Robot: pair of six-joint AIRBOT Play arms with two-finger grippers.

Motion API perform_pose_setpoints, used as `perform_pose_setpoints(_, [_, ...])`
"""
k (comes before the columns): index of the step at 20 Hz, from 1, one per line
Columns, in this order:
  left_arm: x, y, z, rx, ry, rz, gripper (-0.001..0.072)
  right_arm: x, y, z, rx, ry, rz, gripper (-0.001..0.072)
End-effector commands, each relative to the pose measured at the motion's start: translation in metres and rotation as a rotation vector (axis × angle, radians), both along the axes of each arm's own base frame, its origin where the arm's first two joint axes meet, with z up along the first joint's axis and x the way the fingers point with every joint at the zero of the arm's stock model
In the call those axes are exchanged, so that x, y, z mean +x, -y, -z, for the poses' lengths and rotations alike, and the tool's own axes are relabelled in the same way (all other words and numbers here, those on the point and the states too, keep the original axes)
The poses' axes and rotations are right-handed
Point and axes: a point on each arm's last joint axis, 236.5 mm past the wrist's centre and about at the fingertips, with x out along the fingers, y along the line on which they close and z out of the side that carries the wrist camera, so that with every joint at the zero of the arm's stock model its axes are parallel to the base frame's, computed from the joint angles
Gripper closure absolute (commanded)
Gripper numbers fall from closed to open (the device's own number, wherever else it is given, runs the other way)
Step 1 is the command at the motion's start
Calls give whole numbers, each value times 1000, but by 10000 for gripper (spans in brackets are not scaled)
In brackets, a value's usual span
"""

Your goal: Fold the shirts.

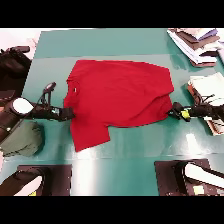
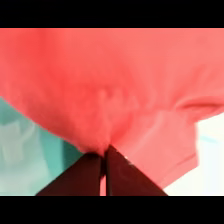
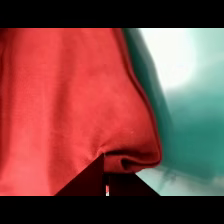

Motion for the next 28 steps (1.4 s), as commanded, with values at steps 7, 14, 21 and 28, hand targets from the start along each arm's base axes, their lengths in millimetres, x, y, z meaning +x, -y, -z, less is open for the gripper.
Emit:
perform_pose_setpoints(7, [-12,-26,-417,-21,1023,-34,672,56,11,-389,-384,958,-69,697])
perform_pose_setpoints(14, [-126,-60,-592,-27,1506,-122,672,-40,6,-564,-675,1299,0,698])
perform_pose_setpoints(21, [25,-55,-445,227,972,-29,671,11,14,-499,-538,1017,-144,699])
perform_pose_setpoints(28, [176,-9,-176,216,319,116,670,116,22,-269,-548,346,-405,699])
